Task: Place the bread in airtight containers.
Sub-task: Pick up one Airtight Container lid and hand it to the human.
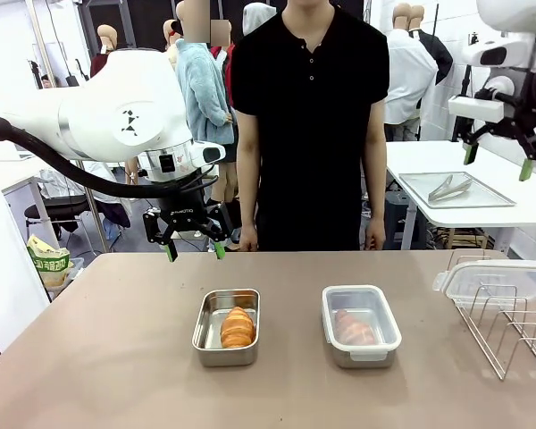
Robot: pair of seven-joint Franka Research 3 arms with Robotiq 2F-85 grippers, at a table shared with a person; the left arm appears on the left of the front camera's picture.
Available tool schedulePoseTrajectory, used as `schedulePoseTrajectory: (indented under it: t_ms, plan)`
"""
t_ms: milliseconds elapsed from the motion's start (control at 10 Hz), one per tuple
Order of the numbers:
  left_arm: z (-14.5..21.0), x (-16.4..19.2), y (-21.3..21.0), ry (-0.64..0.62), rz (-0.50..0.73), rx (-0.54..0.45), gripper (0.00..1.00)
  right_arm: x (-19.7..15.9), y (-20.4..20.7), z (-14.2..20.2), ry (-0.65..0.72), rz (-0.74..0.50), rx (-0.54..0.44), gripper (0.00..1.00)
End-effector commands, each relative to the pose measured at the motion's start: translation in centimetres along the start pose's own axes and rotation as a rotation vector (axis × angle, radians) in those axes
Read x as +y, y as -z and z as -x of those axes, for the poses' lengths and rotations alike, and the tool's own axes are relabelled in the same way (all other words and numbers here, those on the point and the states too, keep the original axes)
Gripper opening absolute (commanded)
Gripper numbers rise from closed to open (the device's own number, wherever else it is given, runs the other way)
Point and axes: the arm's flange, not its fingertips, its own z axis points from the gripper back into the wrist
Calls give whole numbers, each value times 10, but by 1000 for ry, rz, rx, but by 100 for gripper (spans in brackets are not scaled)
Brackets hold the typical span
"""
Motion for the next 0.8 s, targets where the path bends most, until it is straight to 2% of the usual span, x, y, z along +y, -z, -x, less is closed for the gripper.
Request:
schedulePoseTrajectory:
  t_ms: [0,200,300,400,600,700]
  plan:
    - [1,1,-1,-1,-4,-3,100,40,18,-20,80,130,-26,100]
    - [1,1,-1,-1,-4,-3,100,63,45,-21,218,218,-29,100]
    - [1,1,-1,-1,-4,-3,100,73,62,-21,244,238,-64,100]
    - [1,1,-1,-1,-4,-3,100,81,75,-19,249,236,-109,100]
    - [1,1,-1,-1,-4,-3,100,80,75,-17,281,252,-111,100]
    - [1,1,-1,-1,-4,-3,100,83,72,-15,254,212,-95,100]
